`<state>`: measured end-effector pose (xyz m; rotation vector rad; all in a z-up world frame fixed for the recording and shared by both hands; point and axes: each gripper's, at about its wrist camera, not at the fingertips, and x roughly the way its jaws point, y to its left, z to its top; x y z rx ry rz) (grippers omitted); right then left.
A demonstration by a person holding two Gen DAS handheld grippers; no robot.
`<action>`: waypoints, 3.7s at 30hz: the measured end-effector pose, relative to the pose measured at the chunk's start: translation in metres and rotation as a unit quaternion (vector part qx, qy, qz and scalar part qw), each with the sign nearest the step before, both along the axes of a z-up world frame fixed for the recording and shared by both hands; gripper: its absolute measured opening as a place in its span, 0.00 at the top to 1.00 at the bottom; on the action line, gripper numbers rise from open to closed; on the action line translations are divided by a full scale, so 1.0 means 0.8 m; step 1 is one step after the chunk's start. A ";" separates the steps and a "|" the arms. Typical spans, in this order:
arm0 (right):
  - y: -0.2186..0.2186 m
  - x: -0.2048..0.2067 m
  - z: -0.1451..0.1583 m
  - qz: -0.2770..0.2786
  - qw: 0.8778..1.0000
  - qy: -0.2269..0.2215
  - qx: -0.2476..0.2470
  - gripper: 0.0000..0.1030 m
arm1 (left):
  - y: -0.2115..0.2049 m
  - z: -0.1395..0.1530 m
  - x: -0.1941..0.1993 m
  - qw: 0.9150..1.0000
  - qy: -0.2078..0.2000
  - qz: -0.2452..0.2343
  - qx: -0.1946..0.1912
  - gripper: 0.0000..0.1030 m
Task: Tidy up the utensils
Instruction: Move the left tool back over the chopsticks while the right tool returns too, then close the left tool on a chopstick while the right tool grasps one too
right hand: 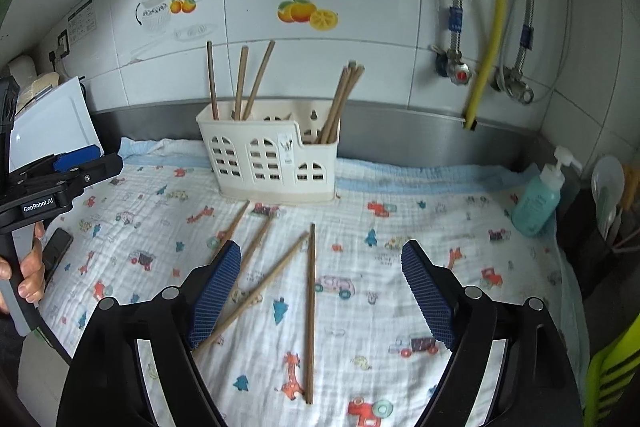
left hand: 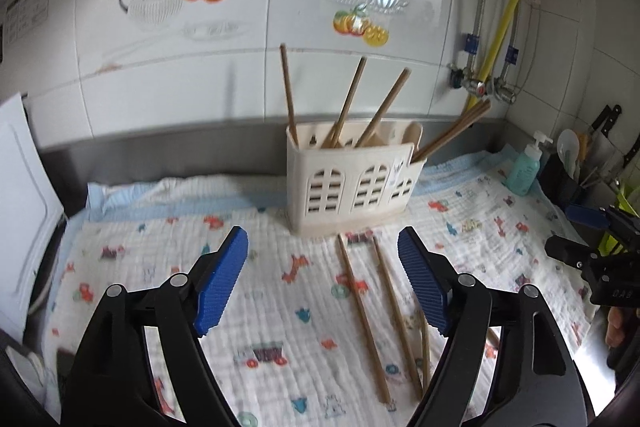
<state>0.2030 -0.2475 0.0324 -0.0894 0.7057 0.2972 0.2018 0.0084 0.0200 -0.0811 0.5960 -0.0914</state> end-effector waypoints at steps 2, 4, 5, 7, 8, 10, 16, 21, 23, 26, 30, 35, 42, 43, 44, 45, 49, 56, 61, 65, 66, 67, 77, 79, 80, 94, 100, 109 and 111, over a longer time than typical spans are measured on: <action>0.000 -0.008 -0.015 -0.005 1.000 0.007 -0.002 0.23 | 0.005 -0.016 -0.004 1.000 0.015 0.005 -0.017 0.23; 0.000 -0.012 -0.028 -0.008 1.000 0.015 -0.003 0.23 | 0.008 -0.029 -0.005 0.999 0.028 0.006 -0.024 0.23; 0.001 -0.014 -0.035 -0.010 1.000 0.018 -0.004 0.23 | 0.009 -0.036 -0.007 0.999 0.035 0.008 -0.028 0.23; 0.002 -0.019 -0.049 -0.013 1.000 0.026 -0.004 0.23 | 0.011 -0.046 -0.009 0.998 0.044 0.010 -0.034 0.23; 0.002 -0.021 -0.055 -0.014 0.999 0.029 -0.005 0.23 | 0.013 -0.052 -0.011 0.998 0.048 0.012 -0.037 0.23; 0.005 -0.026 -0.070 -0.019 0.999 0.035 -0.013 0.23 | 0.016 -0.062 -0.015 0.998 0.053 0.016 -0.041 0.23; 0.007 -0.038 -0.104 -0.024 0.998 0.054 -0.017 0.23 | 0.023 -0.088 -0.022 0.995 0.076 0.026 -0.057 0.23; 0.005 -0.040 -0.124 -0.023 0.997 0.073 -0.005 0.31 | 0.021 -0.104 -0.023 0.994 0.091 0.027 -0.059 0.23; 0.005 -0.039 -0.130 -0.023 0.997 0.080 -0.002 0.38 | 0.020 -0.107 -0.024 0.994 0.094 0.025 -0.057 0.23; 0.004 -0.037 -0.141 -0.022 0.995 0.092 0.005 0.47 | 0.017 -0.112 -0.025 0.993 0.099 0.025 -0.053 0.23; 0.003 -0.033 -0.151 -0.023 0.994 0.101 0.014 0.54 | 0.010 -0.122 -0.025 0.993 0.109 0.021 -0.050 0.23; 0.003 -0.028 -0.160 -0.019 0.994 0.109 0.022 0.67 | 0.000 -0.132 -0.025 0.992 0.118 0.012 -0.041 0.23; 0.002 -0.023 -0.164 -0.022 0.993 0.110 0.025 0.75 | -0.014 -0.141 -0.021 0.992 0.125 0.001 -0.026 0.23; 0.001 -0.021 -0.166 -0.022 0.993 0.112 0.026 0.77 | -0.017 -0.142 -0.020 0.992 0.125 0.000 -0.023 0.23; 0.001 -0.021 -0.167 -0.022 0.993 0.113 0.026 0.78 | -0.019 -0.142 -0.020 0.992 0.125 -0.002 -0.021 0.23; 0.002 -0.020 -0.168 -0.022 0.993 0.113 0.026 0.79 | -0.023 -0.143 -0.020 0.992 0.125 -0.005 -0.016 0.23; 0.002 -0.019 -0.173 -0.024 0.993 0.113 0.018 0.86 | -0.032 -0.146 -0.018 0.992 0.127 -0.011 -0.006 0.24; 0.001 -0.018 -0.176 -0.027 0.993 0.111 0.018 0.89 | -0.048 -0.154 -0.012 0.990 0.135 -0.026 -0.005 0.37; 0.002 -0.017 -0.176 -0.026 0.994 0.107 0.013 0.89 | -0.058 -0.159 -0.009 0.990 0.140 -0.029 -0.004 0.43; 0.002 -0.017 -0.176 -0.027 0.994 0.106 0.014 0.89 | -0.063 -0.162 -0.004 0.989 0.143 -0.031 -0.004 0.49; 0.002 -0.017 -0.177 -0.027 0.994 0.105 0.014 0.90 | -0.063 -0.163 -0.003 0.989 0.144 -0.031 -0.005 0.51; 0.002 -0.017 -0.177 -0.029 0.994 0.104 0.014 0.91 | -0.064 -0.163 -0.002 0.989 0.144 -0.030 -0.007 0.54; 0.001 -0.018 -0.177 -0.028 0.994 0.101 0.015 0.92 | -0.077 -0.169 0.009 0.989 0.146 -0.030 -0.005 0.80; 0.001 -0.018 -0.177 -0.027 0.994 0.101 0.015 0.92 | -0.081 -0.170 0.010 0.989 0.148 -0.030 0.000 0.80; 0.000 -0.018 -0.177 -0.027 0.994 0.101 0.016 0.92 | -0.082 -0.171 0.011 0.988 0.149 -0.030 0.002 0.80; -0.002 -0.018 -0.176 -0.025 0.994 0.102 0.021 0.92 | -0.087 -0.157 -0.005 0.990 0.125 -0.065 -0.016 0.79; -0.002 -0.018 -0.176 -0.024 0.994 0.101 0.020 0.92 | -0.106 -0.152 -0.024 0.982 0.111 -0.147 -0.034 0.79; -0.004 -0.020 -0.176 -0.023 0.994 0.103 0.025 0.92 | -0.127 -0.165 -0.021 0.974 0.120 -0.190 -0.005 0.79; -0.004 -0.020 -0.177 -0.022 0.994 0.102 0.025 0.92 | -0.126 -0.168 -0.019 0.974 0.122 -0.192 -0.005 0.79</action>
